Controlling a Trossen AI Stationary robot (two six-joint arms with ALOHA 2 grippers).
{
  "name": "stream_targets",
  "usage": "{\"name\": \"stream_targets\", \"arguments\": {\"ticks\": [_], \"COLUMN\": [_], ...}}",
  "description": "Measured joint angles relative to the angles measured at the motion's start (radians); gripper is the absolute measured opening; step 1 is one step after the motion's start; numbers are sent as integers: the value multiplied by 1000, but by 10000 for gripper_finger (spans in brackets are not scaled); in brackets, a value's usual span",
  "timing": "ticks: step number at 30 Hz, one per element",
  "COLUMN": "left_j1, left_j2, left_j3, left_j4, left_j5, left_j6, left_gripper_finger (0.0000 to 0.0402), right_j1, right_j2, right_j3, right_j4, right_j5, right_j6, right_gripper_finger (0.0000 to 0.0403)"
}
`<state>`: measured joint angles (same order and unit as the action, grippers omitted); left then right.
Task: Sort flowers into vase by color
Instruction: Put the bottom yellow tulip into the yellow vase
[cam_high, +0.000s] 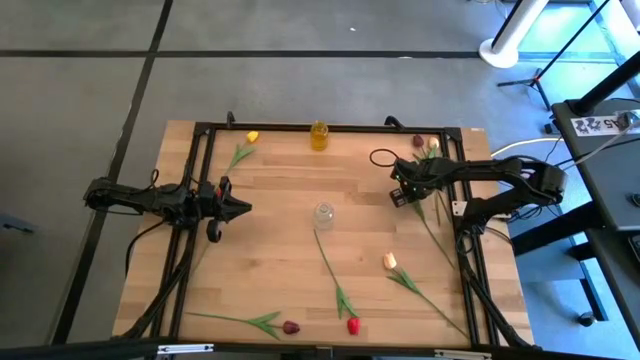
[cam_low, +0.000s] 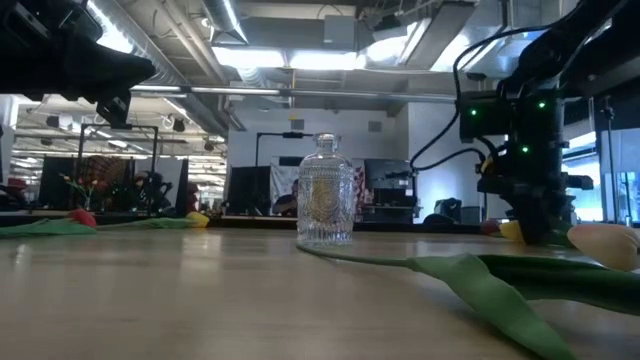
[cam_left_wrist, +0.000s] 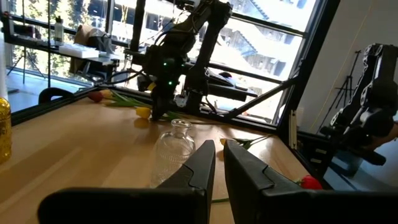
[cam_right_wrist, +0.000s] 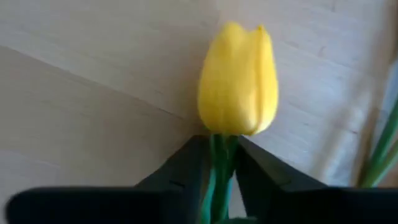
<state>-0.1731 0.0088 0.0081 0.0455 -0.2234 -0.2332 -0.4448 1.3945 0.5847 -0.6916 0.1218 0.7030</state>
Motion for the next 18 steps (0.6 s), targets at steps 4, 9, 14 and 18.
{"name": "stream_targets", "arguments": {"ticks": [4,9,14,18], "left_j1": [0,0,0,0], "left_j2": [0,0,0,0], "left_j3": [0,0,0,0], "left_j4": [0,0,0,0], "left_j5": [0,0,0,0], "left_j6": [0,0,0,0], "left_gripper_finger": [32,32,32,32], "right_j1": [0,13,13,12], "right_j2": [-15,-48,-46,-17], "right_j3": [27,169,337,403], "right_j4": [-1,60,393,727], "right_j5": [-10,-9,-76,-144], "right_j6": [-25,-88,-257,-385], "right_gripper_finger": [17,21,8,11]}}
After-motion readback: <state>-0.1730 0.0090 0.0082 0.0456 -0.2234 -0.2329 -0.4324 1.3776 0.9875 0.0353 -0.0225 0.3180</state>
